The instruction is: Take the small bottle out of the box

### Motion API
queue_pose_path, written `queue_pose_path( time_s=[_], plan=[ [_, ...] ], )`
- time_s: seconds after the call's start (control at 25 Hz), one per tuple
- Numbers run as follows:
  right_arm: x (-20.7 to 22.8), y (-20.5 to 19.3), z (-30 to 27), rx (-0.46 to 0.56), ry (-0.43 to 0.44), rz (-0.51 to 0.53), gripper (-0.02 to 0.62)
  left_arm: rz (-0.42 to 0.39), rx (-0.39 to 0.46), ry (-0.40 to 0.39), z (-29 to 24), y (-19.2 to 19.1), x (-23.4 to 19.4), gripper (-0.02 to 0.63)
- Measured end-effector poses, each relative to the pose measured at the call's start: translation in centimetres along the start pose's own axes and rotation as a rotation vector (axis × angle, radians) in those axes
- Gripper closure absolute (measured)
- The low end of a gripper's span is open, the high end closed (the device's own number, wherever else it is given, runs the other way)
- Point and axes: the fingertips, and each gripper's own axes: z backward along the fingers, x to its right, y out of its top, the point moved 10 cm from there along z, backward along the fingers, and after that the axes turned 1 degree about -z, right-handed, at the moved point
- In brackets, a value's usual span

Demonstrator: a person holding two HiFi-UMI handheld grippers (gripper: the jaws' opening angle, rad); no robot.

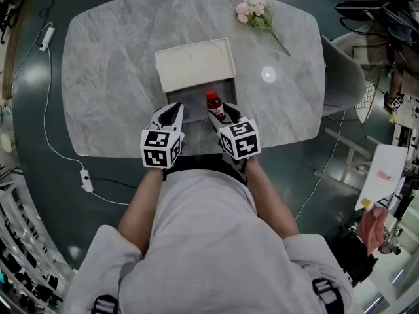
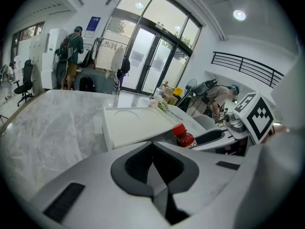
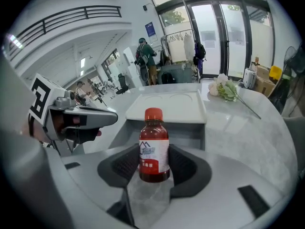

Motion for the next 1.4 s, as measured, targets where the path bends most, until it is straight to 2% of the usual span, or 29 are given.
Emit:
queue_pose_path(
  time_s=[0.32, 0.68, 0.88, 1.12, 1.4],
  plan=[
    [0.4, -0.1, 2.7, 0.149, 0.021, 0.001, 0.391, -0.018, 0.042, 0.031, 0.0, 0.6, 2.6, 0.583],
    [-0.5, -0.2, 6.3, 0.309, -0.003, 0.089, 0.391, -0.034, 0.113, 0.044, 1.7, 1.0, 5.7, 0.583],
    [-1.4, -0.3, 8.6, 0.403, 0.001, 0.137, 0.39, -0.063, 0.169, 0.055, 3.4, 1.5, 7.4, 0.583],
    [-1.8, 0.4, 11.1, 0.543, 0.057, 0.097, 0.39, -0.081, 0.251, 0.076, 5.7, 2.7, 8.6, 0.583],
    [-2.7, 2.3, 14.5, 0.701, 0.089, 0.105, 0.391, -0.099, 0.361, 0.103, 9.0, 4.3, 10.0, 0.583]
  ],
)
